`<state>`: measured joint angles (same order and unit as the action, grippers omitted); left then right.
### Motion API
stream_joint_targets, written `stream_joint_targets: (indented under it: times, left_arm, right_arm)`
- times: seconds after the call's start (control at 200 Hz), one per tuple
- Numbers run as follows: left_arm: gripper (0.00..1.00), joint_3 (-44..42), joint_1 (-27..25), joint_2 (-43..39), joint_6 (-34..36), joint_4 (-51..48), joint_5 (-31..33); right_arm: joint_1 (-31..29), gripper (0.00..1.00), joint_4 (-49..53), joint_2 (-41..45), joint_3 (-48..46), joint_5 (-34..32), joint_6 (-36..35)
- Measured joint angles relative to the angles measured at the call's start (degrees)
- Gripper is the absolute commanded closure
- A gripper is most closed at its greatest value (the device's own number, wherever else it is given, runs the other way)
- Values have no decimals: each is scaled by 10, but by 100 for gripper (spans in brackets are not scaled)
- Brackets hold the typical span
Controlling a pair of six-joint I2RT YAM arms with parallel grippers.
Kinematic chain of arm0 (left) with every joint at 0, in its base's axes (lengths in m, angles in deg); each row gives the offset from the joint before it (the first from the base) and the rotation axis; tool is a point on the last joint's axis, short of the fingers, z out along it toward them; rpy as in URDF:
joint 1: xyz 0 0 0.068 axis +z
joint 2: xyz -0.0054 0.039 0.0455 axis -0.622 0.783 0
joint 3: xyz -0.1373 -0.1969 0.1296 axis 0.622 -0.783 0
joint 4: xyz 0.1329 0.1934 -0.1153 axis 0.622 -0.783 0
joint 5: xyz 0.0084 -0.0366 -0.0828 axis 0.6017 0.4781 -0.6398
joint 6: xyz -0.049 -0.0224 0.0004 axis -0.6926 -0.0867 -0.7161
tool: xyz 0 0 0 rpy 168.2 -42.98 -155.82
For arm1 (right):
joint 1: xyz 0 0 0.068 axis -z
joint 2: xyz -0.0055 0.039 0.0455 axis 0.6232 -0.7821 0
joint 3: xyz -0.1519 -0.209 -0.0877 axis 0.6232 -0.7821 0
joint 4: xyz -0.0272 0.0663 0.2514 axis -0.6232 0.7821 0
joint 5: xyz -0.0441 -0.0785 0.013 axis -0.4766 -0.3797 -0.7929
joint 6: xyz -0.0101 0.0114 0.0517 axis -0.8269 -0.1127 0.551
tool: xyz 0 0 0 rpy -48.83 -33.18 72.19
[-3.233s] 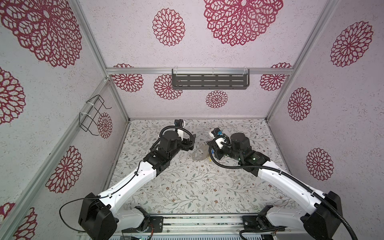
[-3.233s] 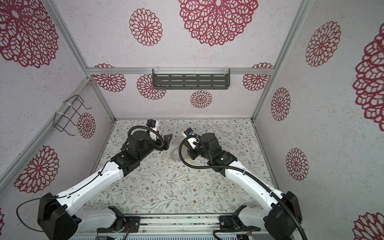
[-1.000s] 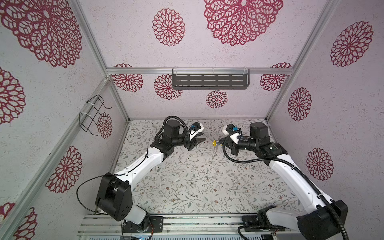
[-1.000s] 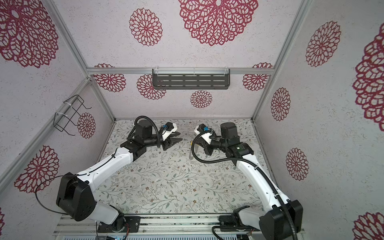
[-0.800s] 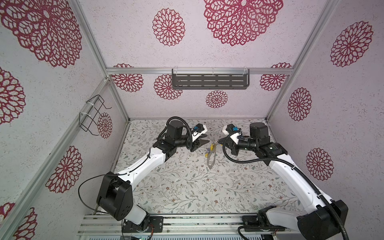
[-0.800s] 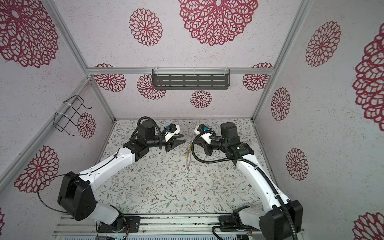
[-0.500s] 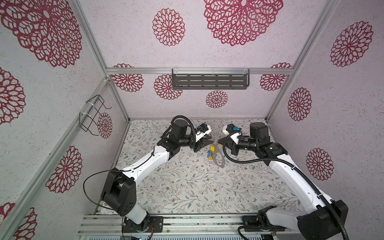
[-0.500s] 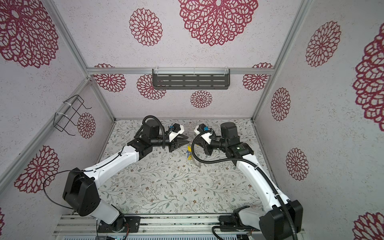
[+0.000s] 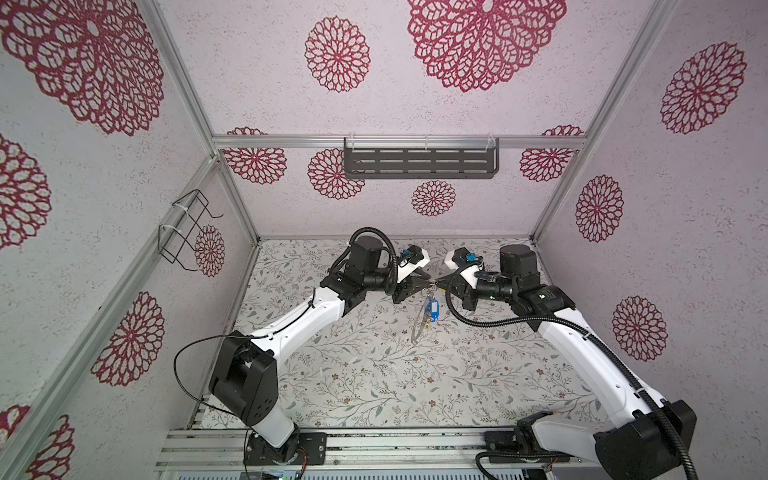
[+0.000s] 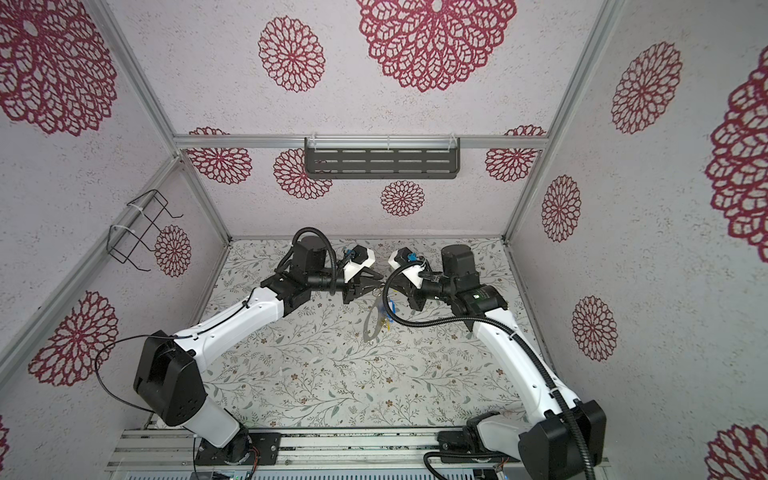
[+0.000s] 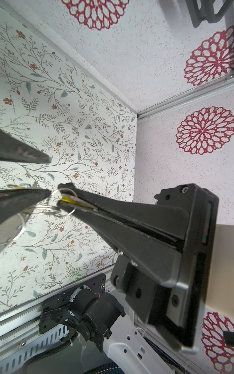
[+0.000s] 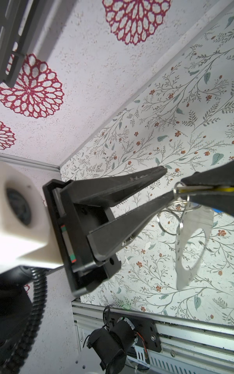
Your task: Remove the keys from the keyring
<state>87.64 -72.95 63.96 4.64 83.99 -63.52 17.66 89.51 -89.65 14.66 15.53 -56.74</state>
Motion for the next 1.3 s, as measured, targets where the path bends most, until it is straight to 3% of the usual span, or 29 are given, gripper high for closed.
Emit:
stream_joint_targets:
  times: [0.27, 0.625, 1.301]
  left_arm:
    - [73, -2, 0, -2, 0, -8, -2]
    - [63, -39, 0, -40, -28, 14, -9]
    - [61, -46, 0, -58, -40, 24, -10]
  right_arm:
    - [0, 100, 0, 3, 0, 0, 0]
    - [0, 100, 0, 3, 0, -1, 0]
    - [0, 100, 0, 4, 0, -1, 0]
